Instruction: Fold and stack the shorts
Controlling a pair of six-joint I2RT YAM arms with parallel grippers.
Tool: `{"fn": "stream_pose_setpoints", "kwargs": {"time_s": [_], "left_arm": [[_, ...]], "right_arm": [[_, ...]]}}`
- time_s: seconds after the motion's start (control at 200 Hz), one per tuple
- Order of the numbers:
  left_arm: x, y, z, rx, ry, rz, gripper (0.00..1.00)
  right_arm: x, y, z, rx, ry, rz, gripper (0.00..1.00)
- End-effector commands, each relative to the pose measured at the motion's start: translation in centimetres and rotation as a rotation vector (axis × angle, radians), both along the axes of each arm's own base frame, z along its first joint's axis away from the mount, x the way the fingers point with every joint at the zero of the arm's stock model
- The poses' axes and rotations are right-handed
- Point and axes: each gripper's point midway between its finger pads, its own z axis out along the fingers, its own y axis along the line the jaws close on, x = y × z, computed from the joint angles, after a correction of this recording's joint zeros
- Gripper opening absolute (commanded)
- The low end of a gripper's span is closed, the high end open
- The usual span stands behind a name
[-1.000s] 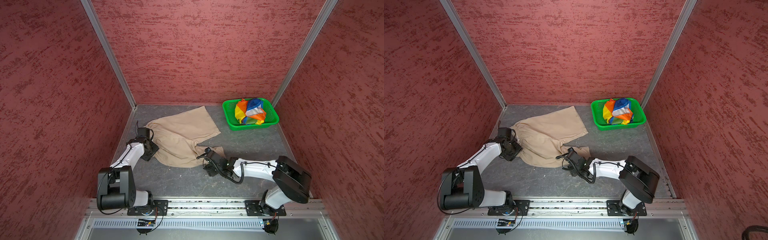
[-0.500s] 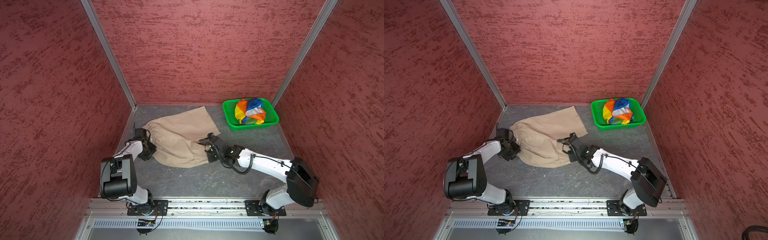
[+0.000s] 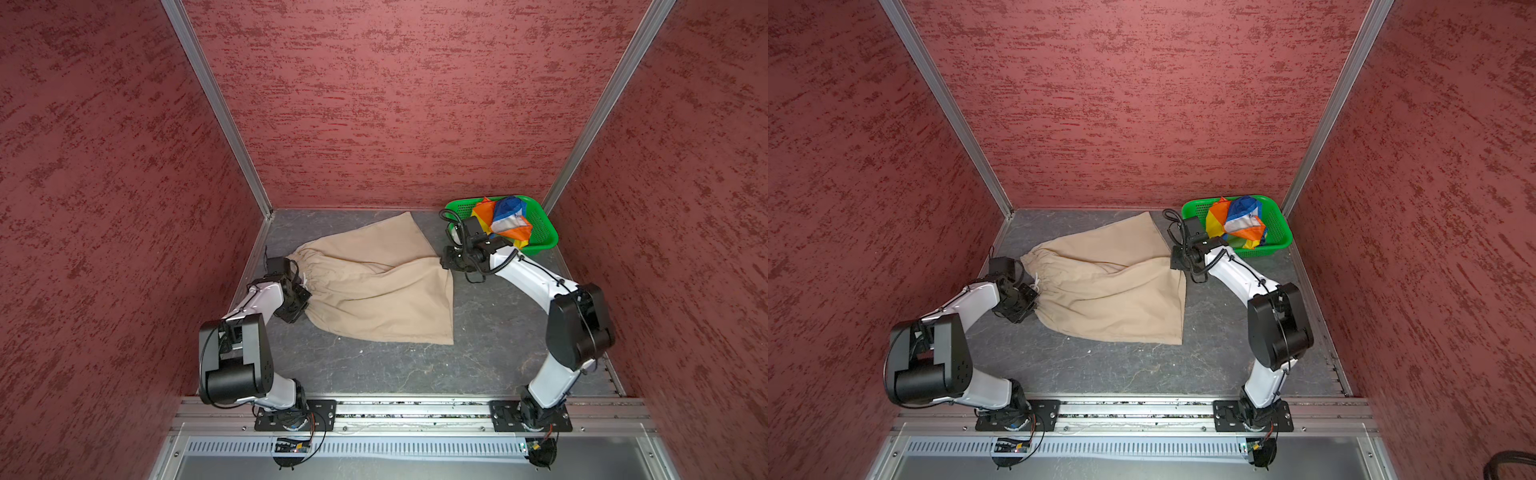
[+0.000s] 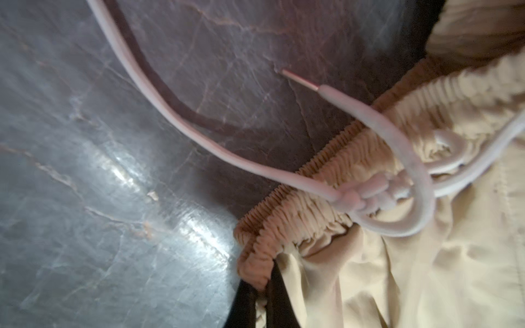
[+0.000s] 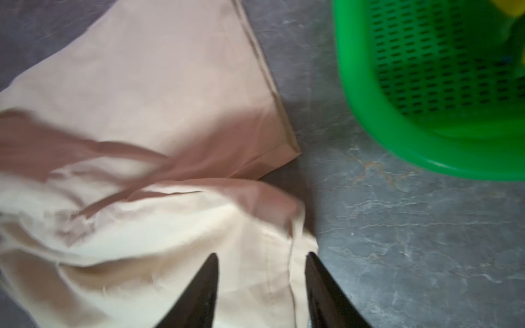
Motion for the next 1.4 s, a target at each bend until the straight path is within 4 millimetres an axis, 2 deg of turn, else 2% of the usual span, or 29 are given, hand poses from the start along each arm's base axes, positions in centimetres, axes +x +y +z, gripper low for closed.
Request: {"fn": "stream_pose_setpoints", "kwargs": {"time_s": [0.0, 0.1, 0.205, 0.316, 0.456, 0.576, 0.726, 0.847, 1.077, 1.102, 1.207, 1.267, 1.342, 1.393], "left_arm": [[-0.7, -0.2, 1.2, -0.011, -0.003, -0.009, 0.04], [-1.1, -0.6, 2.2, -0.022, -0.004, -0.018, 0.04], [-1.9, -0.5, 3.2, -0.013, 0.01, -0.031, 0.04], [-2.2, -0.5, 4.6, -0.002, -0.005, -0.041, 0.03], [-2.9, -0.2, 5.6, 0.024, -0.005, -0.06, 0.01], [-3.5, -0.2, 5.5, 0.023, -0.007, -0.059, 0.01], [-4.3, -0.3, 5.1, 0.009, 0.0, -0.052, 0.0], [-4.9, -0.4, 5.0, 0.009, 0.003, -0.054, 0.0], [-6.3, 0.1, 4.2, 0.032, 0.029, -0.061, 0.0], [-6.3, 0.1, 4.0, 0.031, 0.03, -0.059, 0.0], [-6.5, -0.1, 3.2, 0.021, 0.032, -0.055, 0.02], [-6.5, -0.2, 2.8, 0.009, 0.034, -0.054, 0.1], [-6.5, -0.5, 2.4, -0.011, 0.035, -0.057, 0.45], [-6.4, -0.8, 2.6, -0.028, 0.027, -0.059, 0.57]], "right_arm": [[0.0, 1.1, 2.9, 0.052, -0.082, 0.003, 0.61], [-3.5, 1.1, 2.5, -0.077, -0.06, 0.02, 0.66], [-8.0, 3.1, 1.6, -0.156, -0.043, 0.081, 0.67], [-12.5, 5.8, -1.7, -0.117, 0.053, 0.146, 0.65], [-16.7, 7.2, -5.9, -0.116, 0.14, 0.2, 0.63], [-19.3, 7.5, -8.1, -0.151, 0.181, 0.23, 0.63], [-21.6, 7.9, -9.0, -0.134, 0.197, 0.231, 0.63], [-23.9, 7.2, -10.3, -0.126, 0.229, 0.206, 0.63], [-30.5, 5.9, -12.6, -0.127, 0.347, 0.191, 0.61], [-31.2, 6.1, -12.1, -0.1, 0.347, 0.191, 0.61], [-34.1, 6.0, -12.3, -0.078, 0.394, 0.186, 0.6], [-35.0, 5.6, -12.1, -0.07, 0.405, 0.171, 0.6], [-34.9, 4.9, -11.1, -0.053, 0.382, 0.145, 0.6], [-33.8, 4.6, -9.5, -0.044, 0.317, 0.131, 0.62]]}}
